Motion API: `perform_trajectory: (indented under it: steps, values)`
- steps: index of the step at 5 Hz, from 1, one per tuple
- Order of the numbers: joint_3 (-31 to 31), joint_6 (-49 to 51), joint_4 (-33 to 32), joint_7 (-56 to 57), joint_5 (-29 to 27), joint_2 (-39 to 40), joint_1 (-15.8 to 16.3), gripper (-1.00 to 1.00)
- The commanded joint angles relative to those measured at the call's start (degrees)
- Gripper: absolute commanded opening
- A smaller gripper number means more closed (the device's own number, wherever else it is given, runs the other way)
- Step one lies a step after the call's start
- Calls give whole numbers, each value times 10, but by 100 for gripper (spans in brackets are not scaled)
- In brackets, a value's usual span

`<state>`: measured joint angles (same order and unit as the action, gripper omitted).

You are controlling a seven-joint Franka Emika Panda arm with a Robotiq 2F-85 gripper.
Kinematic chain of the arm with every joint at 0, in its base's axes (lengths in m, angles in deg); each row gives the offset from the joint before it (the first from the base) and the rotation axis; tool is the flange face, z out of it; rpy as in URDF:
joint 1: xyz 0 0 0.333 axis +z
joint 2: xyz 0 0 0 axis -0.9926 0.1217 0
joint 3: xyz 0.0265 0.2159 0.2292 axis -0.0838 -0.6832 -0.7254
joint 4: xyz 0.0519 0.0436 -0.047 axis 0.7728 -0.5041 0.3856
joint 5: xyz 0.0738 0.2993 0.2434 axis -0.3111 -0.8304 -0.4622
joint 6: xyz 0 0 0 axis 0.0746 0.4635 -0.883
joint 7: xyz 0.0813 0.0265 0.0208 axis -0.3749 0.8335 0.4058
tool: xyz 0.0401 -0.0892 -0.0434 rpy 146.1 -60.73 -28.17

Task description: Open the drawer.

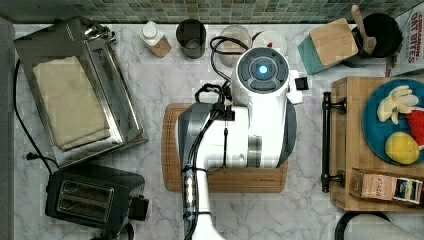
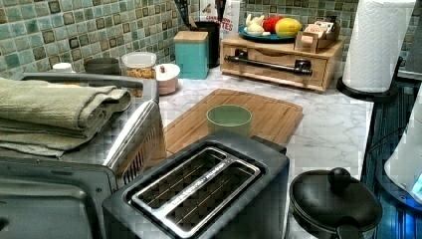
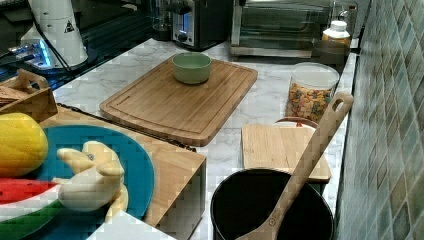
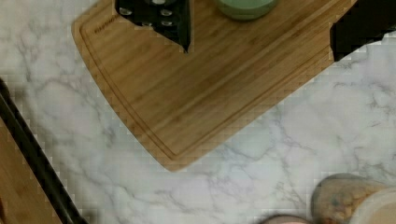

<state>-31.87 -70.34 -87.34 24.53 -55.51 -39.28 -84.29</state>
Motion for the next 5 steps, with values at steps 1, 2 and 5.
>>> perform_trajectory:
  steps: [1,2,5]
  values:
    - [53,-92,-76,330,39,-23,-65,100]
    - [100,-112,-65,387,51,-11,-49,100]
    - [111,-212,-105,421,65,0,-79,100]
